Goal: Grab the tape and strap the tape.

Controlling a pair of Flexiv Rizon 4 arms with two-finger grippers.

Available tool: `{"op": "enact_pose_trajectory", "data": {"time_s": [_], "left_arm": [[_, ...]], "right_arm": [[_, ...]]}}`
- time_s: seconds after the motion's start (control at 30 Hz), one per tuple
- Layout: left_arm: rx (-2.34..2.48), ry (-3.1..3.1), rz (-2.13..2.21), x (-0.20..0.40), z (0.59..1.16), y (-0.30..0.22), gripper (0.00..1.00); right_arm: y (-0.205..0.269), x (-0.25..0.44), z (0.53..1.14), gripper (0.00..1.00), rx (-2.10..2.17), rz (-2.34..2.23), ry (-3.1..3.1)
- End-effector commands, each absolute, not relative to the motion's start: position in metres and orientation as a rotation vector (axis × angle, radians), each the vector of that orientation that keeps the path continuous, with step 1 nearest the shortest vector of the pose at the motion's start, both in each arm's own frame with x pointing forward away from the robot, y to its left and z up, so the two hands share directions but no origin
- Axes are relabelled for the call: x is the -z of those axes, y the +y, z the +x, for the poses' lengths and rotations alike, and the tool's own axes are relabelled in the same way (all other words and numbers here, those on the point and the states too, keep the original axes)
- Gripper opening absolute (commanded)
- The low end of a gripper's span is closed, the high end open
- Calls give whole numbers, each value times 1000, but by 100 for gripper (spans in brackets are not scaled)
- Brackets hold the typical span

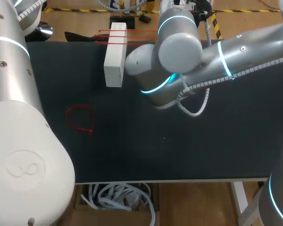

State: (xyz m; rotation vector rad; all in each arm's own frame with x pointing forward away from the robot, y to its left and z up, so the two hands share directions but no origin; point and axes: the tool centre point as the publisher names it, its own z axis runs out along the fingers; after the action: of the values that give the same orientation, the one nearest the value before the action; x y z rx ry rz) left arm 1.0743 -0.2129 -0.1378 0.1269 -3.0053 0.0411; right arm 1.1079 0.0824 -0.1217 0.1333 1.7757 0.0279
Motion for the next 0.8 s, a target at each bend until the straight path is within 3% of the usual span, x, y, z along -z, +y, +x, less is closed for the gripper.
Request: {"op": "enact_pose_trajectory", "data": {"time_s": [0.03,0.8], "left_arm": [[-32,-3001,128,136,1076,-214,0],[-32,-3001,128,136,1076,-214,0]], "right_arm": [[93,122,1108,0,-17,111,1777],[124,129,1102,0,-13,5,1775]]}}
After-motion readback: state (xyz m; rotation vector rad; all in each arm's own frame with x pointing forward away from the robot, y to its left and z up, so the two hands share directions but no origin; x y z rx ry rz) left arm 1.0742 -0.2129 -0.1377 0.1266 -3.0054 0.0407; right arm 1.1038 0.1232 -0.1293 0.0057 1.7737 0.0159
